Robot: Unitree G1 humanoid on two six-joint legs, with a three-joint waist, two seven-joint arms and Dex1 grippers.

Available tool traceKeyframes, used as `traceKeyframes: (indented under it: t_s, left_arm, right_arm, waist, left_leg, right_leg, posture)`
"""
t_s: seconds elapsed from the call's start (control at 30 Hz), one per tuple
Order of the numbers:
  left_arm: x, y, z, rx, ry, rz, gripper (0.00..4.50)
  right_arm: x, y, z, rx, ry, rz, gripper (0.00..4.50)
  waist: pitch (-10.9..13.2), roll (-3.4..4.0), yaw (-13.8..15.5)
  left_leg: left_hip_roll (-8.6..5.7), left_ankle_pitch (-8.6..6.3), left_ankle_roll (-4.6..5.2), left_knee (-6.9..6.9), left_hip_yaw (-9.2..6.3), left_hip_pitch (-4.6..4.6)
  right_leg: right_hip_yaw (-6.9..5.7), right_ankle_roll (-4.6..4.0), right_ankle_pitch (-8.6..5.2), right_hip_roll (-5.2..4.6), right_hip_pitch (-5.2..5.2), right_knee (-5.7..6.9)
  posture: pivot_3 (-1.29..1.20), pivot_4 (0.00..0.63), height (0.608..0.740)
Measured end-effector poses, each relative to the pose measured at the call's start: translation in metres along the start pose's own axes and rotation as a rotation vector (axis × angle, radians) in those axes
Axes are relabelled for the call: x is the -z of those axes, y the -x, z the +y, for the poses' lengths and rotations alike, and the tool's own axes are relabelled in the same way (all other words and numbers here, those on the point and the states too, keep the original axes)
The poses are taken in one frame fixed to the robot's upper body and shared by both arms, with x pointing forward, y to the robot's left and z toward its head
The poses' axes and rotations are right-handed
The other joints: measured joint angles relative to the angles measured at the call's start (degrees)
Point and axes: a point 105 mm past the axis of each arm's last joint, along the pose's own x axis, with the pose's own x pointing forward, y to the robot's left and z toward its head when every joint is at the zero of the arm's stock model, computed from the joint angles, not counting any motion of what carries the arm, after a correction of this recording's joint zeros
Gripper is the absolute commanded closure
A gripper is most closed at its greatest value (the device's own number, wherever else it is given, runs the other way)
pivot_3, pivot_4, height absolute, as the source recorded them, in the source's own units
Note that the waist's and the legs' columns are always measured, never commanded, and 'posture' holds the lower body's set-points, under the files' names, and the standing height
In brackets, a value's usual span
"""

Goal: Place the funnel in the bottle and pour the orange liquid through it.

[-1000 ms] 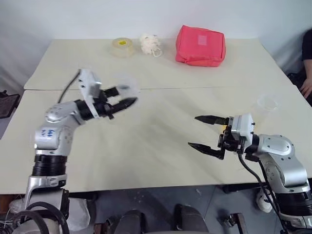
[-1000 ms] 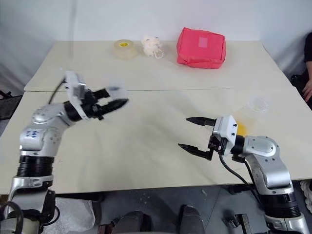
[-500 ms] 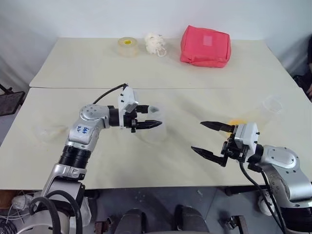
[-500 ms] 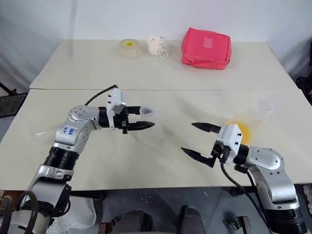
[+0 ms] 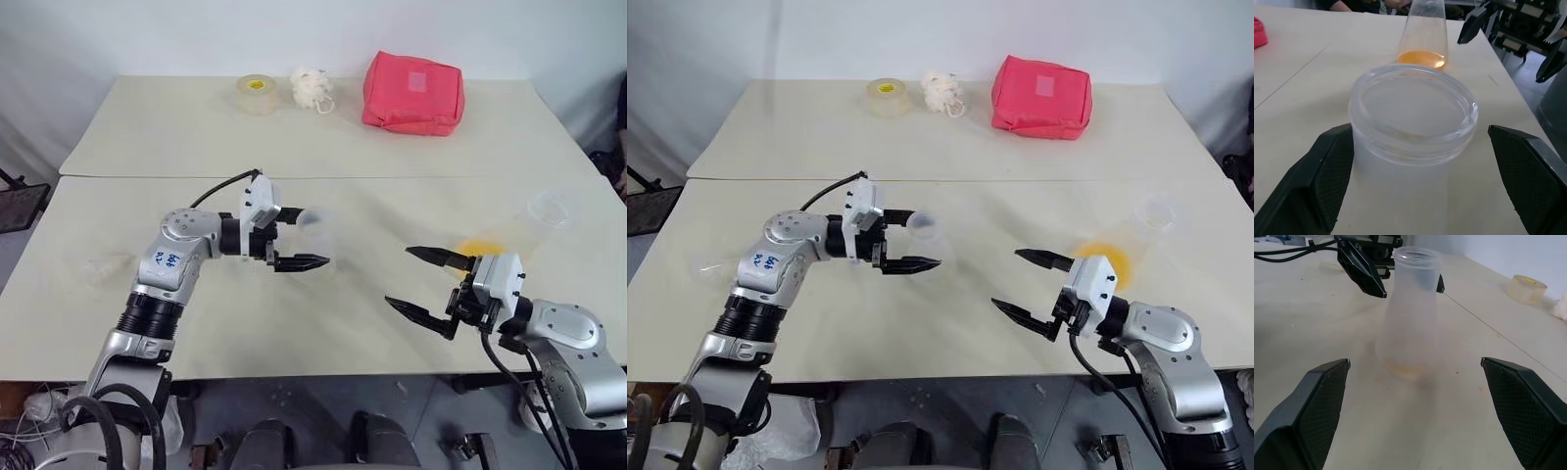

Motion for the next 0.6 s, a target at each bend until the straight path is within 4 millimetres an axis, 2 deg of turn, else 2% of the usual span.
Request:
traceKeyframes:
  t_s: [0.23, 0.37, 0.5, 0.6]
  left_arm:
    - [-0.001, 0.044, 0.001, -0.111, 0.008, 0.056, 0.04]
    - [0.002, 0.062, -0.003, -0.178, 0.042, 0.065, 0.04]
    - [0.008, 0.099, -0.015, -0.306, 0.093, 0.098, 0.04]
    - [0.019, 0.13, -0.032, -0.428, 0.145, 0.13, 0.04]
  right_arm:
    - [-0.002, 0.002, 0.0, -0.034, 0.013, 0.01, 0.0]
    - [0.0, 0.003, -0.002, -0.061, 0.005, 0.015, 0.0]
    - [-0.003, 0.0, -0.008, -0.091, 0.017, 0.01, 0.0]
    - [-0.002, -0.001, -0.011, -0.111, 0.016, 0.009, 0.0]
  waist:
    - [0.01, 0.02, 0.03]
    - [0.02, 0.03, 0.06]
    - [0.06, 0.1, -0.49]
    - [0.11, 0.18, -1.1]
  left_leg:
    - [0.15, 0.0, 0.0, -0.01, -0.05, 0.0]
    - [0.17, 0.0, 0.01, 0.02, -0.09, 0.01]
    - [0.25, 0.0, 0.0, -0.08, -0.09, 0.03]
    - [0.25, -0.01, 0.0, -0.15, -0.08, 0.05]
  right_leg:
    - [0.02, 0.0, 0.0, -0.02, 0.01, 0.0]
    - [0.05, 0.0, 0.0, -0.04, 0.05, -0.01]
    - [0.03, 0.0, 0.0, -0.02, 0.0, -0.03]
    - [0.07, 0.0, 0.0, -0.04, 0.01, -0.06]
  posture:
    - [0.0, 0.15, 0.74]
    - [0.0, 0.15, 0.74]
    - [0.0, 0.15, 0.74]
    - [0.0, 0.15, 0.74]
